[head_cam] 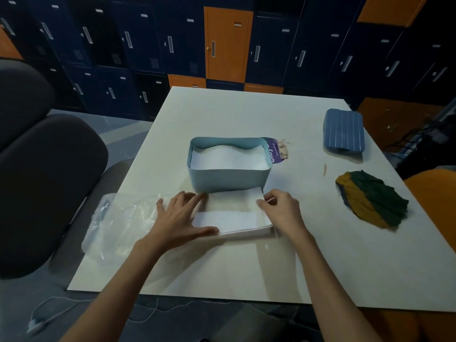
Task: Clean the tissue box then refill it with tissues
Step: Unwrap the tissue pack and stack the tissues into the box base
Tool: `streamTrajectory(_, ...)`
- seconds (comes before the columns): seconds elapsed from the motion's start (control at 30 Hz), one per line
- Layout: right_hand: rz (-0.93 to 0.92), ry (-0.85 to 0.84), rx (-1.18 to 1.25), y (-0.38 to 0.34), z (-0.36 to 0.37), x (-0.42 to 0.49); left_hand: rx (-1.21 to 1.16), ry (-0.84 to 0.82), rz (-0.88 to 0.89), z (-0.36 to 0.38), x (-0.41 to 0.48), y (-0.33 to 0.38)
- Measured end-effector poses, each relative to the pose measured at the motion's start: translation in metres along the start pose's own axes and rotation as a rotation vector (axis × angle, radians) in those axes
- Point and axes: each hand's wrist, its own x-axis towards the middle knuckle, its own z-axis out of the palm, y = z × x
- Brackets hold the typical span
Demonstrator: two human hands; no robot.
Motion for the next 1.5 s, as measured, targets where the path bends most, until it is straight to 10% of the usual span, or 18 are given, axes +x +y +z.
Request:
streamTrajectory(0.6,0.115,-0.146,0.694,-0.021,-0.031,0.001,0.047,0.008,0.068,-0.008,0.002,0.012)
streamTrajectory(0.8,0.186,-0.388,0.415,-0.013,-0.033,-0.001,-0.007,-0.006,0.092,-0.012,-0.001,0.019)
streamTrajectory(1.03,-0.024,-0.281,0.467,-0.006,-0.075,-0.009,-0.337,0.234,0.259,-0.034,0.001,0.055)
streamTrajectory(1.5,0.065,0.124,0.695,0.080,-0.145,-0.015,-1.279,0.141,0.147,0.006,0.043,0.146)
